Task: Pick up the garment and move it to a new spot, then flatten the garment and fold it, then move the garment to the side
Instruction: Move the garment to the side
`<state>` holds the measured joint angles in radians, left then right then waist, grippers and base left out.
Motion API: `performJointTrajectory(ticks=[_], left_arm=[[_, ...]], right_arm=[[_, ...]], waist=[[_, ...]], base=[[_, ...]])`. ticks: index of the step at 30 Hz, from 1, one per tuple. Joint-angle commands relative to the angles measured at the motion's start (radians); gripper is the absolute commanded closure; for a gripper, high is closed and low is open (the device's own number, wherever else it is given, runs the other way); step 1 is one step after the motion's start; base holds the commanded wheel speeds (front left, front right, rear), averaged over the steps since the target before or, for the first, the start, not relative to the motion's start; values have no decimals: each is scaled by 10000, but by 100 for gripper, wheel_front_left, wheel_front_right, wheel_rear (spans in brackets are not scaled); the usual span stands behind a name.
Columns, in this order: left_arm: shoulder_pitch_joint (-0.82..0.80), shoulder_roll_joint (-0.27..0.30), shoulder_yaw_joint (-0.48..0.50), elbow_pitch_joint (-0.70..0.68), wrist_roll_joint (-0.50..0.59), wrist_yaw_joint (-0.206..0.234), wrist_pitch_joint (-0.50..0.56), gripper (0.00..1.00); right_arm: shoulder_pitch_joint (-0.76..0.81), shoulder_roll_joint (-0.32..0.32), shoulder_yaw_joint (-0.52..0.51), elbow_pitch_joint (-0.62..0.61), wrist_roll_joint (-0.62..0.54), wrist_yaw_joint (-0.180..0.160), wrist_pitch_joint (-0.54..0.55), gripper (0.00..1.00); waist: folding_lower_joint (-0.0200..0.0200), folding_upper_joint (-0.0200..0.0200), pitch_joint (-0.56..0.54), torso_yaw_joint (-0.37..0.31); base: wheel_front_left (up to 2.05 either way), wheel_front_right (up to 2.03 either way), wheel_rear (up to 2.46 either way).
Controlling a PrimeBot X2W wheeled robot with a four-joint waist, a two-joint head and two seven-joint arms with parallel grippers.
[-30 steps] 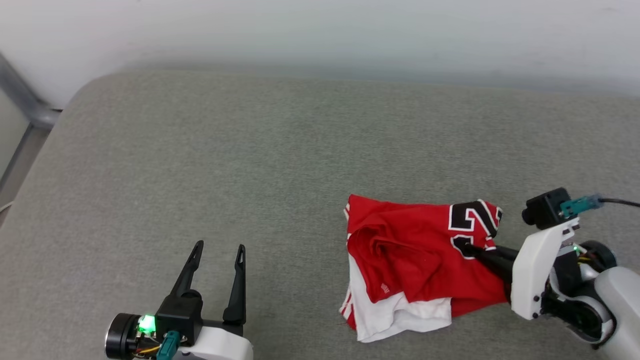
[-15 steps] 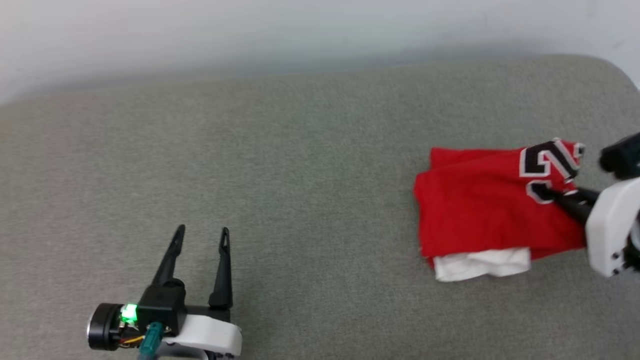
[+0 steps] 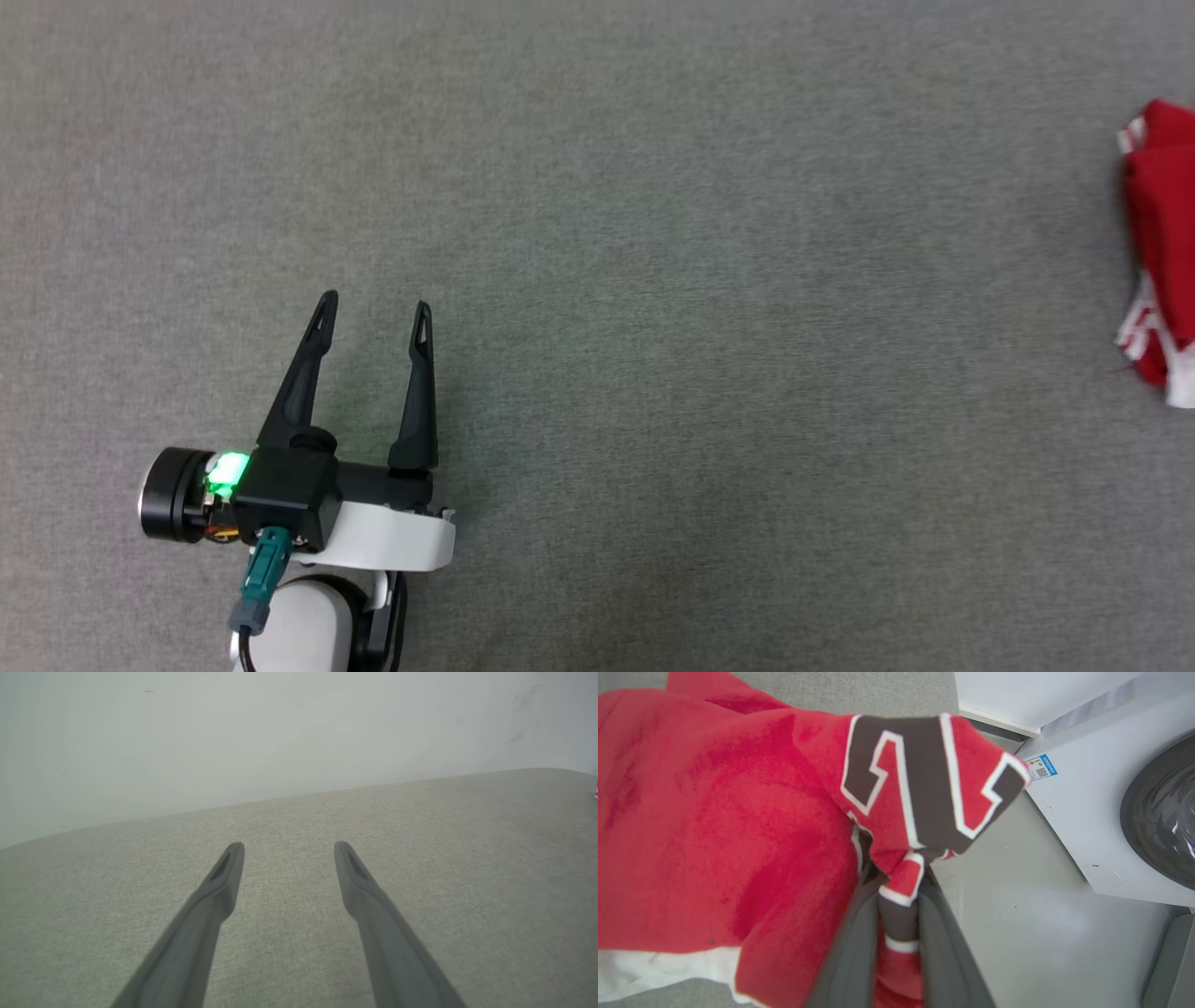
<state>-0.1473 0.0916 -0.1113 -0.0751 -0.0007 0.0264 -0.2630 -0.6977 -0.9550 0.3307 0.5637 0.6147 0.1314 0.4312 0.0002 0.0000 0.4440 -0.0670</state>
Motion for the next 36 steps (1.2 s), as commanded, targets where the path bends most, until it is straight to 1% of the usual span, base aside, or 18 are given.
performJointTrajectory(ticks=[1, 7, 11, 12, 13, 16, 18, 22, 25, 29, 33, 36], left_arm=[[-138, 8, -13, -80, 42, -6, -22, 0], [-403, 12, -130, -298, 55, 54, -22, 0], [-476, 23, -186, -353, 39, 74, -22, 0], [-484, 23, -190, -348, 28, 85, -22, 0], [-490, 26, -196, -338, 23, 96, -22, 0], [-413, 22, -225, -249, -2, 128, -22, 0], [-318, 28, -233, -194, -21, 151, -22, 0], [-98, 37, -241, -98, -38, 194, -22, 0], [196, 30, -218, -27, -96, 243, -22, 0], [640, 22, -131, 10, -145, 330, -22, 0], [1071, 22, -27, 111, -204, 360, -22, 0], [1307, 11, 63, 197, -271, 393, -22, 0]], right_arm=[[-225, -123, -145, 160, -120, -15, -64, 100], [-692, -112, -1008, 1275, -804, -15, -373, 100], [-881, 141, -1465, 1743, -1320, -15, -548, 100], [-912, 242, -1597, 1862, -1428, -15, -561, 38], [-924, 360, -1712, 1966, -1520, -15, -580, 0], [-927, 619, -1961, 2117, -1984, -15, -684, 0], [-817, 626, -2009, 2019, -2449, -15, -942, 0], [-657, 1058, -2633, 1765, -2991, -15, -1818, 0], [-392, 1381, -3077, 1268, -3419, -15, -2630, 0], [64, 2169, -3835, 184, -4010, -15, -3892, 0], [696, 3341, -4622, -1227, -4629, -15, -4970, 0], [1344, 4358, -5022, -2509, -5072, -15, -5653, 0]], waist=[[-2, 0, 273, 213], [-2, 0, 691, 372], [-2, 0, 793, 418], [-2, 0, 791, 415], [-2, 0, 773, 409], [-2, 0, 565, 399], [-2, 0, 351, 403], [-2, 0, -241, 420], [-2, 0, -749, 417], [-2, 0, -1368, 386], [-2, 0, -1948, 414], [-2, 0, -2360, 494]], base=[[0, 0, 0], [0, 0, 0], [0, 0, 0], [0, 0, 0], [0, 0, 0], [0, 0, 0], [0, 0, 0], [0, 0, 0], [0, 0, 0], [0, 0, 0], [0, 0, 0], [0, 0, 0]])
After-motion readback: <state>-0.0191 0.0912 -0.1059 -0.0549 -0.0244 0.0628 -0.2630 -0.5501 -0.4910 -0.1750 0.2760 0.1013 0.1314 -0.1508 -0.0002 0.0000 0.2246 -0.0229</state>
